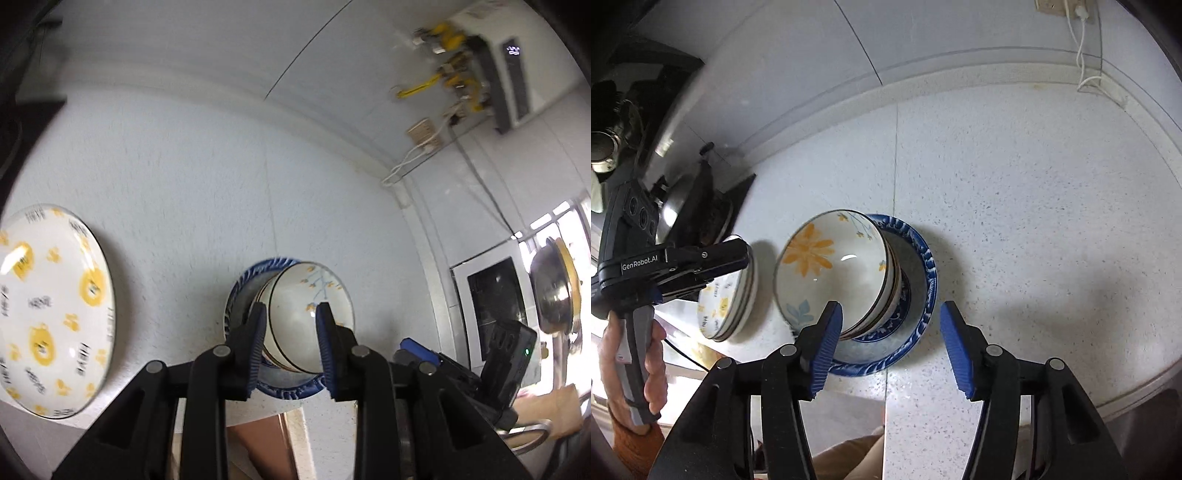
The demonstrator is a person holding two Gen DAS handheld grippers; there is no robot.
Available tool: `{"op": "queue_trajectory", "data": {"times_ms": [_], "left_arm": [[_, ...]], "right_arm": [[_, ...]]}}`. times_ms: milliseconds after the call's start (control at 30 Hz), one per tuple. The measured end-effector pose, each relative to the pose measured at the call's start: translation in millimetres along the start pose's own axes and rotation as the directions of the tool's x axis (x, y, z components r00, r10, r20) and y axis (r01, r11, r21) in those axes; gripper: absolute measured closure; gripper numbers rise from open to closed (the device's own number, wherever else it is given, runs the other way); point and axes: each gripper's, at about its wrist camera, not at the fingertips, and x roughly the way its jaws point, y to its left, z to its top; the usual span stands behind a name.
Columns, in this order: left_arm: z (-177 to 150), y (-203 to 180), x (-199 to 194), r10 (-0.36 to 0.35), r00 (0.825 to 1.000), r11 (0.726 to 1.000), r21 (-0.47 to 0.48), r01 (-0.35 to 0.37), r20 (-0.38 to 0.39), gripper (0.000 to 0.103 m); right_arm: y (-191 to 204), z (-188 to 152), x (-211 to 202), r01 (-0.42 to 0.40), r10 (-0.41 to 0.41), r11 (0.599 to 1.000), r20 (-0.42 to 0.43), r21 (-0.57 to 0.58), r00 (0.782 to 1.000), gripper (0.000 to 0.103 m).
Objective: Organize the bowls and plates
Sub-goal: 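Open both grippers and lift away from the stacked bowls, then reach both grippers to the blue dish rim under the bowls and close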
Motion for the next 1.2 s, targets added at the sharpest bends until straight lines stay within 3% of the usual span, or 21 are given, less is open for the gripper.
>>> {"op": "queue_trajectory", "data": {"times_ms": [200, 367, 433, 467, 500, 633, 800, 1067, 1200], "left_arm": [[-53, -4, -67, -0.036, 0.981, 0.990, 0.140, 0.009, 0.191, 0.069], [-98, 14, -69, -0.076, 0.985, 0.990, 0.132, 0.056, 0.156, 0.068], [-108, 21, -66, -0.094, 0.985, 0.987, 0.143, 0.074, 0.142, 0.051], [-112, 24, -62, -0.085, 0.985, 0.987, 0.148, 0.063, 0.149, 0.037], [-114, 27, -57, -0.090, 0.985, 0.986, 0.154, 0.067, 0.148, 0.035], [-115, 39, -25, -0.087, 0.994, 0.991, 0.111, 0.079, 0.069, 0.033], [-108, 54, 14, -0.093, 0.996, 0.995, 0.032, 0.093, -0.006, 0.033], [-86, 75, 57, -0.066, 0.996, 0.996, -0.066, 0.061, -0.068, 0.033], [-81, 81, 77, -0.101, 0.990, 0.989, -0.116, 0.090, -0.099, 0.033]], "right_arm": [[-2, -25, -47, -0.002, 0.003, 1.000, 0.127, -0.009, 0.992, 0.044], [8, -51, -70, 0.085, -0.074, 0.996, 0.214, -0.041, 0.974, 0.040], [13, -60, -76, 0.096, -0.081, 0.994, 0.235, -0.052, 0.969, 0.036], [14, -63, -78, 0.106, -0.089, 0.993, 0.244, -0.055, 0.966, 0.035], [15, -65, -81, 0.117, -0.098, 0.991, 0.254, -0.059, 0.962, 0.033], [22, -72, -79, 0.146, -0.122, 0.986, 0.262, -0.075, 0.957, 0.031], [21, -75, -60, 0.143, -0.125, 0.987, 0.219, -0.069, 0.968, 0.031], [3, -59, -22, 0.124, -0.123, 0.992, 0.145, 0.003, 0.982, 0.031], [-1, -55, -3, 0.127, -0.128, 0.992, 0.104, 0.012, 0.986, 0.031]]}}
